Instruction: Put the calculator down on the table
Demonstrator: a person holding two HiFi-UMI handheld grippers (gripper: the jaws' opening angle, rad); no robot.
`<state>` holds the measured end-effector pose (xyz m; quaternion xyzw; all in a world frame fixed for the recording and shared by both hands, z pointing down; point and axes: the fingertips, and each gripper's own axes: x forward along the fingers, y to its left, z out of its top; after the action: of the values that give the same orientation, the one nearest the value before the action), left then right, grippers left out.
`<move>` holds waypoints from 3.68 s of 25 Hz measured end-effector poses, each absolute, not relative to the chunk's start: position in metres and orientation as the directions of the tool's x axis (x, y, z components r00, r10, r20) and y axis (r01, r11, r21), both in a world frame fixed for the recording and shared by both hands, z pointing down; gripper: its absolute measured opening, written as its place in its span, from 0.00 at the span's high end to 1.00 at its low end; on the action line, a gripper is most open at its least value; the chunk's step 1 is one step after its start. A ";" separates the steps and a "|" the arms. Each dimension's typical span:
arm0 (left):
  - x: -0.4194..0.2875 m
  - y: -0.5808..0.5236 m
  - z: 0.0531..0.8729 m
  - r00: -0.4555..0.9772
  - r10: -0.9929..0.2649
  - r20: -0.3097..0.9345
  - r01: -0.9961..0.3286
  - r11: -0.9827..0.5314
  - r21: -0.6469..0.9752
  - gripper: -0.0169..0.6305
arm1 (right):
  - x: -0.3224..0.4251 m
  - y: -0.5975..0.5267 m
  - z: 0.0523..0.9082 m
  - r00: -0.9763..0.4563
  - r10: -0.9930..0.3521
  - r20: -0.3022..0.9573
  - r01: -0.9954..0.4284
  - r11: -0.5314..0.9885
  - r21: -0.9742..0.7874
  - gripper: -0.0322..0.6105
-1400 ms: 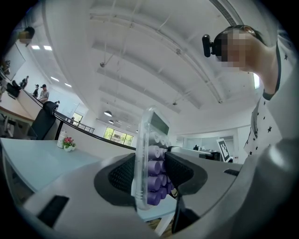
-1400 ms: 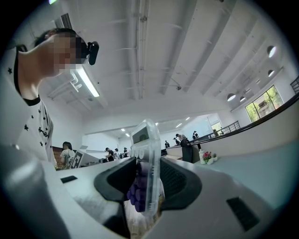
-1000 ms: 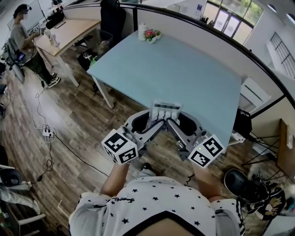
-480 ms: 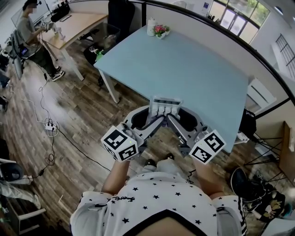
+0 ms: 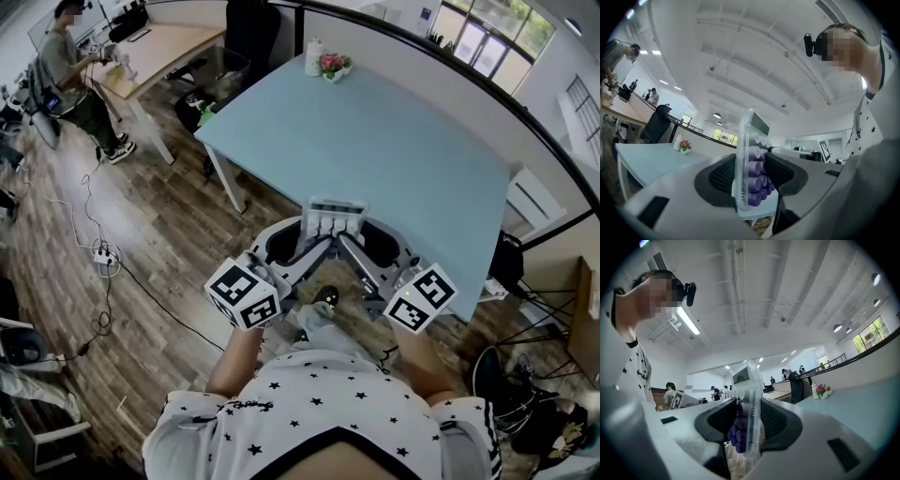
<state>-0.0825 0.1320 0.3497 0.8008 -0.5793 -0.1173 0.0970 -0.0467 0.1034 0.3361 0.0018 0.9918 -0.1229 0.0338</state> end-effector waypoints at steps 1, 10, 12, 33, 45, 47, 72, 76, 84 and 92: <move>-0.084 0.129 0.350 0.300 -0.951 -0.073 -0.905 -0.308 0.292 0.65 | -0.048 0.100 0.336 -0.998 -0.003 -0.069 0.014 0.970 -0.245 0.70; -0.104 0.092 0.351 0.302 -0.952 -0.050 -0.912 -0.304 0.274 0.65 | -0.067 0.063 0.338 -0.995 -0.005 -0.101 0.021 0.966 -0.257 0.70; -0.110 0.079 0.352 0.306 -0.951 -0.046 -0.911 -0.307 0.275 0.65 | -0.073 0.051 0.339 -0.994 -0.012 -0.104 0.016 0.965 -0.261 0.70; -0.144 -0.058 0.363 0.396 -0.918 -0.015 -0.882 -0.384 0.273 0.65 | -0.105 -0.083 0.351 -0.988 -0.113 -0.102 -0.078 0.953 -0.294 0.70; -0.123 -0.116 0.368 0.484 -0.875 -0.012 -0.843 -0.470 0.263 0.65 | -0.082 -0.138 0.356 -0.971 -0.210 -0.114 -0.169 0.940 -0.296 0.70; -0.115 -0.125 0.367 0.505 -0.863 -0.011 -0.831 -0.490 0.263 0.65 | -0.072 -0.146 0.356 -0.964 -0.238 -0.116 -0.194 0.935 -0.298 0.70; -0.088 -0.190 0.384 0.691 -0.720 0.069 -0.702 -0.644 0.306 0.65 | -0.042 -0.201 0.374 -0.878 -0.471 -0.088 -0.405 0.827 -0.391 0.70; -0.096 -0.203 0.386 0.721 -0.689 0.072 -0.671 -0.669 0.318 0.65 | -0.050 -0.212 0.376 -0.857 -0.510 -0.073 -0.443 0.802 -0.401 0.70; -0.111 -0.227 0.391 0.765 -0.639 0.080 -0.622 -0.702 0.346 0.65 | -0.064 -0.233 0.380 -0.823 -0.567 -0.044 -0.502 0.760 -0.412 0.70; -0.123 -0.248 0.407 0.785 -0.613 0.092 -0.597 -0.707 0.380 0.65 | -0.076 -0.253 0.397 -0.801 -0.599 -0.005 -0.538 0.723 -0.434 0.70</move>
<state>-0.1227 -0.2479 0.4070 0.9235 -0.3275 -0.0206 0.1986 -0.0765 -0.2531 0.3965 -0.3070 0.9254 -0.2102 0.0726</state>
